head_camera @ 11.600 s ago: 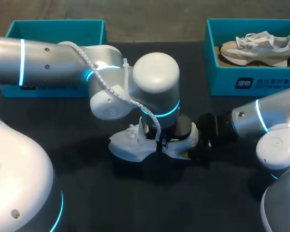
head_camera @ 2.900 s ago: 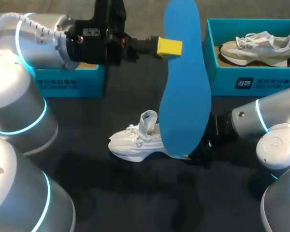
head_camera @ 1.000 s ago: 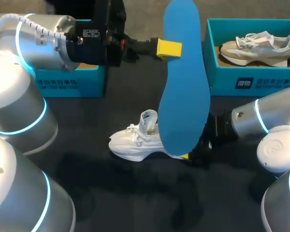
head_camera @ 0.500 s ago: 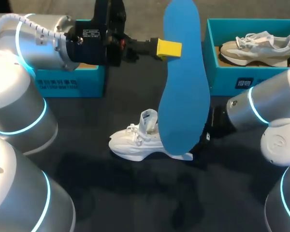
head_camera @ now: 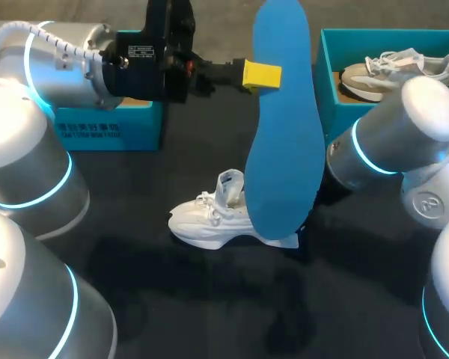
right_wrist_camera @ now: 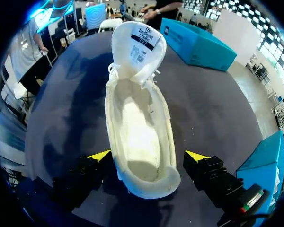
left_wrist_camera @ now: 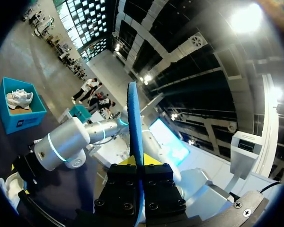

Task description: Take the shoe out of the shoebox, open the shoe tongue, remove and reinsert the insole, then place the shoe into the shoebox

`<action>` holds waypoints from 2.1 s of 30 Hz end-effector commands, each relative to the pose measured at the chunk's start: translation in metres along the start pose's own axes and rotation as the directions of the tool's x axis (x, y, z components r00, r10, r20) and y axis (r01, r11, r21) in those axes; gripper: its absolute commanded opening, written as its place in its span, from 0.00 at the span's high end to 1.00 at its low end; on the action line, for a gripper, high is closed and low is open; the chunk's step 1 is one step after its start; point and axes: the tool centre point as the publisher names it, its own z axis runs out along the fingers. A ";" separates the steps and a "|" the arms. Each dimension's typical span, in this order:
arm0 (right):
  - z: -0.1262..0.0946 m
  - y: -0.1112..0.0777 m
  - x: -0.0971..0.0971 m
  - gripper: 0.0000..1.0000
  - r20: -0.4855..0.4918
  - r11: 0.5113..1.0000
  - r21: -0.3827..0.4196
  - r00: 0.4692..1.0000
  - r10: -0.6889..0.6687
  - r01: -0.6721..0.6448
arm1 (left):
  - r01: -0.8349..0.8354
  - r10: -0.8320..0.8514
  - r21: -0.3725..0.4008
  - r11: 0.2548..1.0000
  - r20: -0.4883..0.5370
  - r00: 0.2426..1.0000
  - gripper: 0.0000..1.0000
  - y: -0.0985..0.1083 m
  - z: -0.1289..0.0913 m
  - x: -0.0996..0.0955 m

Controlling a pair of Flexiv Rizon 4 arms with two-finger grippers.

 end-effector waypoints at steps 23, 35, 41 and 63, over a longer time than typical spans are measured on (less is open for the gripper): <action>-0.049 -0.007 0.001 0.00 0.026 0.911 0.412 0.999 -0.022 0.010 | 0.000 0.000 0.000 1.000 0.000 1.000 1.00 0.000 0.001 0.000; -0.049 -0.011 0.000 0.00 0.021 0.920 0.393 1.000 -0.015 0.006 | 0.000 0.000 0.000 1.000 0.000 1.000 1.00 0.000 0.001 0.000; -0.053 -0.008 0.000 0.00 0.030 0.923 0.385 0.999 -0.022 0.009 | 0.000 0.000 0.000 1.000 0.000 1.000 1.00 0.000 0.001 0.000; -0.053 -0.008 0.000 0.00 0.030 0.923 0.385 0.999 -0.022 0.009 | 0.000 0.000 0.000 1.000 0.000 1.000 1.00 0.000 0.001 0.000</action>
